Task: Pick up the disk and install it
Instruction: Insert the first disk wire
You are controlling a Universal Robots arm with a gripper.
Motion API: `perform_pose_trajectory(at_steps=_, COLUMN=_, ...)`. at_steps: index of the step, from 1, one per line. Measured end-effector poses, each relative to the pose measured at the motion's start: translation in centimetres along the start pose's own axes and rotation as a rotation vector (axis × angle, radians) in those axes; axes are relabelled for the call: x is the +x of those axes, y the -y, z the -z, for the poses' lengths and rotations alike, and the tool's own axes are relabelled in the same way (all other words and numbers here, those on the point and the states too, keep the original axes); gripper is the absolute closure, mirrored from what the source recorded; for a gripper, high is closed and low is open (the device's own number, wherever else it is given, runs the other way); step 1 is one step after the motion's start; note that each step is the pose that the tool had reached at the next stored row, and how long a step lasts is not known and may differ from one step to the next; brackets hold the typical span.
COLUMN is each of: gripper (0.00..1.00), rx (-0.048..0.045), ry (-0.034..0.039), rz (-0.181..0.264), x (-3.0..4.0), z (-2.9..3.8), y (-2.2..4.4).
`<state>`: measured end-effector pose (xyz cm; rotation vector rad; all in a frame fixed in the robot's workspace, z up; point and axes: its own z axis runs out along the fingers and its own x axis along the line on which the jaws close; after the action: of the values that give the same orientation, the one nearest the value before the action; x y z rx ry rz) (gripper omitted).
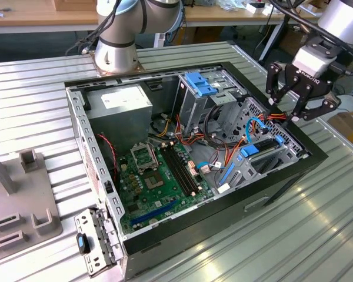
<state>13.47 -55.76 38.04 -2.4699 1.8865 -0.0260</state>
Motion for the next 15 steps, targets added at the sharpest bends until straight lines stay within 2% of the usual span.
perform_pose_trajectory(at_steps=3, gripper=0.56, rx=-0.0002, ry=0.0010, rz=0.026, x=0.18, z=-0.04, y=0.67)
perform_pose_trajectory(at_steps=7, gripper=0.56, rx=-0.0005, ry=0.0024, rz=0.065, x=0.59, z=-0.14, y=2.23)
perform_pose_trajectory(at_steps=12, gripper=0.56, rx=-0.0014, ry=0.0071, rz=0.191, x=0.95, z=-0.45, y=3.53)
perform_pose_trajectory(at_steps=15, gripper=0.56, rx=-0.0018, ry=0.0092, rz=0.249, x=1.02, z=-0.58, y=3.78)
